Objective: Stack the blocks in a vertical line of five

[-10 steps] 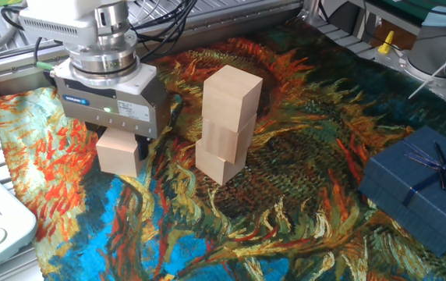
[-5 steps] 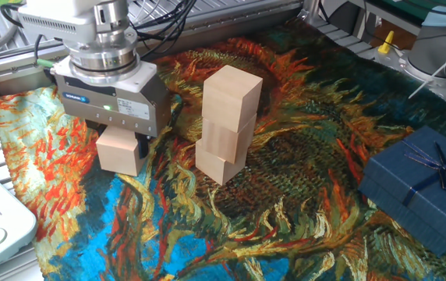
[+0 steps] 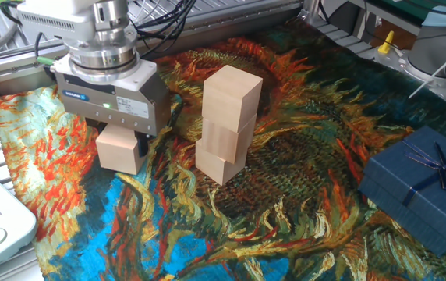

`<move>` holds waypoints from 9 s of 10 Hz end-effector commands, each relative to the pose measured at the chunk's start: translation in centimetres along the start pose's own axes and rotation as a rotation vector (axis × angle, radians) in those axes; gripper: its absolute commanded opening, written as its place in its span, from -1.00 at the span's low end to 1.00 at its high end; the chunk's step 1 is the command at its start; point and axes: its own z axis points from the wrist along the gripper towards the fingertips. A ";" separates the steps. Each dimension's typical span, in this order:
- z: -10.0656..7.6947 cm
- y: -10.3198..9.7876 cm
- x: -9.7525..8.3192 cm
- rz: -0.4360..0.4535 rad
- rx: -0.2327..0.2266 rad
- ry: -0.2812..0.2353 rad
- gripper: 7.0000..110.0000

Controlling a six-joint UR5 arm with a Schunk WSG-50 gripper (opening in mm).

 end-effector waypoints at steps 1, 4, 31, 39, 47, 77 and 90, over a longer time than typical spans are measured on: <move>-0.7 0.1 -0.2 0.015 -0.011 -0.012 -0.71; -1.8 0.3 -0.2 0.014 -0.014 -0.014 -0.71; -20.1 12.0 3.9 0.286 -0.106 0.022 -0.71; -18.1 15.7 3.4 0.310 -0.086 0.024 -0.71; -17.3 15.8 3.3 0.349 -0.024 0.004 -0.71; -17.1 15.9 3.6 0.379 -0.050 -0.050 -0.71; -17.4 16.4 4.3 0.381 -0.051 -0.041 -0.71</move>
